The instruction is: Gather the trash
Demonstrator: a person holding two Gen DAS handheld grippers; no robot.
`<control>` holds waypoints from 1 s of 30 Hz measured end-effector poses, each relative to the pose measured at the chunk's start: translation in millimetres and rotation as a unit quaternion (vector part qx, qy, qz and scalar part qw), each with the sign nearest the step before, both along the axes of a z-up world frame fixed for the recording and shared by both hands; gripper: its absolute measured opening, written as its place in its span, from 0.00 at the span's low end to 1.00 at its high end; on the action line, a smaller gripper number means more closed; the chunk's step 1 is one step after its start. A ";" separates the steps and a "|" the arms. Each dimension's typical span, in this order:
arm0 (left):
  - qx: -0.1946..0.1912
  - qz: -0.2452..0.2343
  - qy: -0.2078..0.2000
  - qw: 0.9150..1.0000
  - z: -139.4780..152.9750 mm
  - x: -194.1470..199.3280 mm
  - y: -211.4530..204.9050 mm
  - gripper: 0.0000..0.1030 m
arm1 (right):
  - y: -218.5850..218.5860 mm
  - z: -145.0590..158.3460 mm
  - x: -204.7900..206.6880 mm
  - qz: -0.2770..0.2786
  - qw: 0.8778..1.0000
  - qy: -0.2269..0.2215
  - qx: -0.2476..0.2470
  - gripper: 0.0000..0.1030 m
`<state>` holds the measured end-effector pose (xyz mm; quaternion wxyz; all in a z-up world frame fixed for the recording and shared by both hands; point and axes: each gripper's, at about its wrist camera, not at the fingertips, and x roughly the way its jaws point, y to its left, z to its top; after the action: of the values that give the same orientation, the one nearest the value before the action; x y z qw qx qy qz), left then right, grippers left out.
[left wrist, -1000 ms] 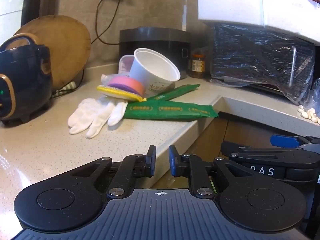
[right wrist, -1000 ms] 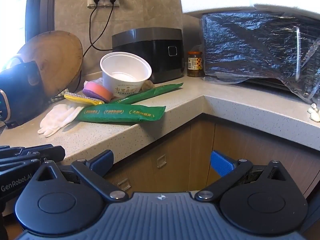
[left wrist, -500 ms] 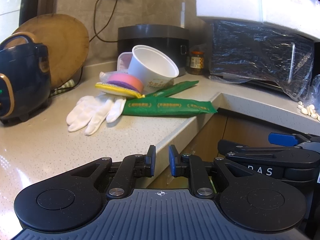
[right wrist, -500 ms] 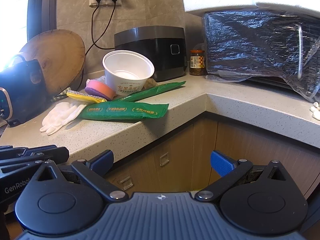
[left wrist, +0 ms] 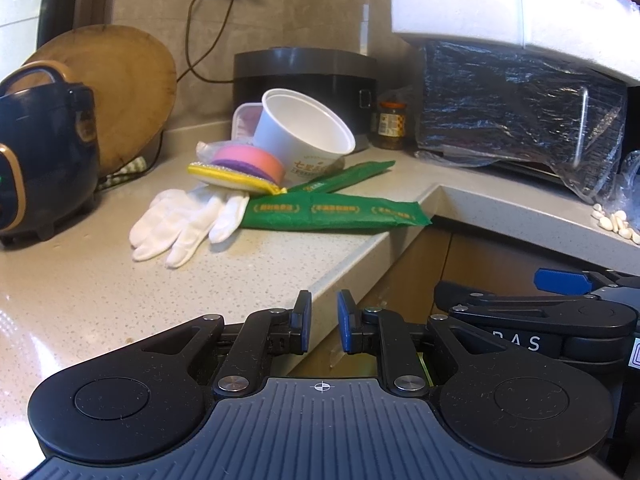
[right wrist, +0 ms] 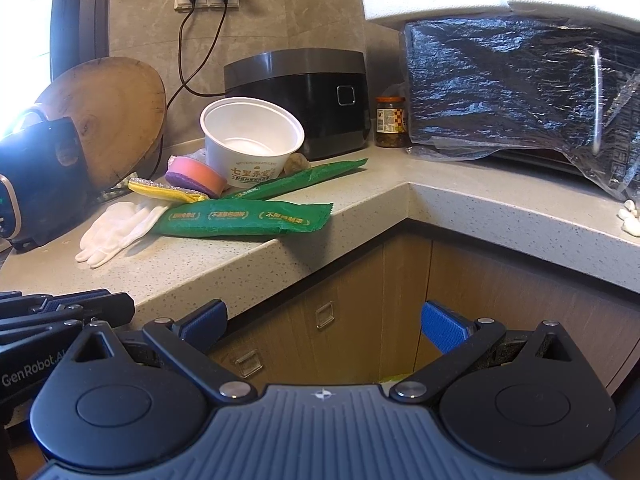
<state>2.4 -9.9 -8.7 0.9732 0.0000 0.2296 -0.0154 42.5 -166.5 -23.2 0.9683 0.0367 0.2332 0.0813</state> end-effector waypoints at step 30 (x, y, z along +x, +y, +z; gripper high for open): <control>-0.015 0.009 0.000 1.000 4.2 -5.6 8.2 0.18 | 5.8 2.8 -3.4 0.004 1.000 -0.002 -0.007 1.00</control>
<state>-3.2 -1.7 -4.5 0.9732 -0.0164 0.2293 -0.0101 39.1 -160.7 -20.3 0.9687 0.0290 0.2321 0.0837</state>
